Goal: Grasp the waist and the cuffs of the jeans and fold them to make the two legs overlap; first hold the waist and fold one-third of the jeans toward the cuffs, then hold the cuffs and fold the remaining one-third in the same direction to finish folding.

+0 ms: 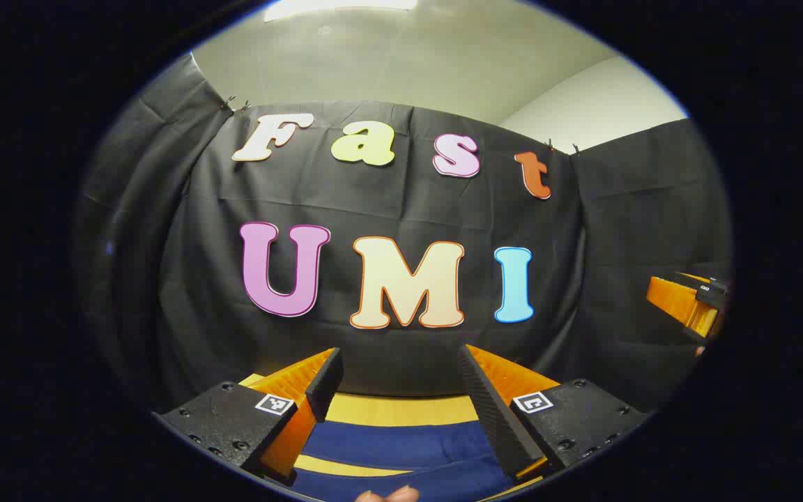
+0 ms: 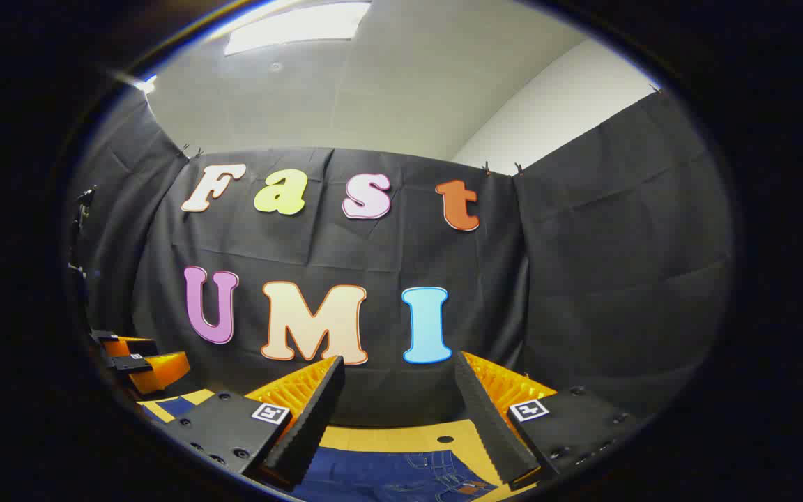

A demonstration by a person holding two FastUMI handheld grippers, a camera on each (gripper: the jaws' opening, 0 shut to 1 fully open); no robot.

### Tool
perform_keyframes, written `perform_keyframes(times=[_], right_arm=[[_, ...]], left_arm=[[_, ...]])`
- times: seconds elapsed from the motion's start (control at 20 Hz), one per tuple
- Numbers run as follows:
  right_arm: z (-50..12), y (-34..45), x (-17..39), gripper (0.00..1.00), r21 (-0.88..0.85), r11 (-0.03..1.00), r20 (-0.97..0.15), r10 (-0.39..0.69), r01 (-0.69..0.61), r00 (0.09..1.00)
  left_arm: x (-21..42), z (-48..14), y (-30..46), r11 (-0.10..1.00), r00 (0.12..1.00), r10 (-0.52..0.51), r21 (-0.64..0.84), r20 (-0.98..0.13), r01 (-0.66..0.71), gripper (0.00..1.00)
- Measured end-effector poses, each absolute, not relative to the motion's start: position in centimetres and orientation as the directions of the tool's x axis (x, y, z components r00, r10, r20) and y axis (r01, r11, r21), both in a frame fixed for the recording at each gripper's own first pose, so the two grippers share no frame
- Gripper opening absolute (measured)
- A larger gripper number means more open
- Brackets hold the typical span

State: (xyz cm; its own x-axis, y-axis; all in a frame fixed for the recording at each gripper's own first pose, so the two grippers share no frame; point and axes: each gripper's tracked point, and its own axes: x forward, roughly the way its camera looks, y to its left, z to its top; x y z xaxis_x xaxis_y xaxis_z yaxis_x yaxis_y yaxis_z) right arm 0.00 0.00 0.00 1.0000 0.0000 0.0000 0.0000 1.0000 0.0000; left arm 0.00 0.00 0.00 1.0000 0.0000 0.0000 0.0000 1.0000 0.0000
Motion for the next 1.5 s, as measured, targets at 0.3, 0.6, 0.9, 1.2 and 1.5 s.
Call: perform_keyframes(times=[0.3,0.6,0.9,1.2,1.5], right_arm=[[-1.8,0.5,1.5,0.98,-0.052,0.995,0.013,0.087,-0.086,0.996],[-5.2,2.6,2.9,1.0,-0.06,0.98,-0.021,0.187,-0.188,0.982],[-7.8,6.0,5.3,0.98,-0.022,0.981,-0.068,0.191,-0.193,0.979],[-10.1,9.8,6.0,0.98,-0.021,0.974,-0.112,0.221,-0.224,0.969],[-11.7,10.8,6.1,0.98,-0.032,0.974,-0.144,0.217,-0.223,0.966]], left_arm=[[-0.2,-1.8,0.9,0.997,0.997,0.072,0.008,-0.03,-0.071,1.0],[-1.7,-4.9,5.3,0.981,0.986,0.15,0.131,-0.073,-0.14,0.98],[-4.7,-10.3,12.6,0.894,0.954,0.175,0.445,-0.245,-0.049,0.95],[-9.1,-15.1,18.9,0.829,0.882,0.233,0.558,-0.41,0.04,0.95],[-12.7,-21.7,22.1,0.697,0.788,0.248,0.669,-0.563,0.259,0.95]])
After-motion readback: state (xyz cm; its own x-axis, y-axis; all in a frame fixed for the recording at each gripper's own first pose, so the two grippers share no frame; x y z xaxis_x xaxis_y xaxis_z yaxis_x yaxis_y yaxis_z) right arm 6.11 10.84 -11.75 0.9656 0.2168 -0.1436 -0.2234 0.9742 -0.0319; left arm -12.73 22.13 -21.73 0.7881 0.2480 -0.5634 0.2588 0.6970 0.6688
